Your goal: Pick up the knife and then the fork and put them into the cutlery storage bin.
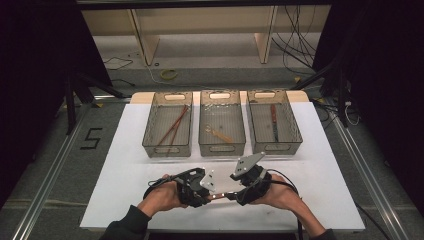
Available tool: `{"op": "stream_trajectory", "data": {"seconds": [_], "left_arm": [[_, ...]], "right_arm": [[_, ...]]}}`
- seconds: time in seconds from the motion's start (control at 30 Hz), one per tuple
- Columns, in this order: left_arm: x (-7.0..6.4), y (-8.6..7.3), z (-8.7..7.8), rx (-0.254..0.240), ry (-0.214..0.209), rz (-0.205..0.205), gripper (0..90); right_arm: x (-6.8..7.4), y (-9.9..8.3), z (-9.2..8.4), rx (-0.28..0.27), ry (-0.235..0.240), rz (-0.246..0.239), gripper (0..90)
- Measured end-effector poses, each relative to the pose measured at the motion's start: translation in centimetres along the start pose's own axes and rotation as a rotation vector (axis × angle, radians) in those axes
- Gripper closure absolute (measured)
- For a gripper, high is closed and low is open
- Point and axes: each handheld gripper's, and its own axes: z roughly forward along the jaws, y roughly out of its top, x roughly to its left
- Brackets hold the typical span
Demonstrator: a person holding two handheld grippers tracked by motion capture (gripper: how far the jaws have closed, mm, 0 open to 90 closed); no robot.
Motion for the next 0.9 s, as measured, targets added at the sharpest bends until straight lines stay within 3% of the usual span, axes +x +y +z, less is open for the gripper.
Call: {"op": "stream_trajectory", "data": {"seconds": [0.33,0.67,0.9], "left_arm": [[-0.5,0.5,-0.6,-0.014,-0.02,0.022,75.4],[-0.9,0.7,-0.6,-0.013,-0.036,0.046,75.3],[-0.9,0.7,-0.7,-0.014,-0.05,0.047,75.2]], "right_arm": [[1.2,-0.1,1.7,0.091,0.05,-0.068,40.5],[1.7,-0.2,2.1,0.108,0.049,-0.115,57.3],[2.1,-0.2,2.2,0.126,0.076,-0.146,69.6]]}}
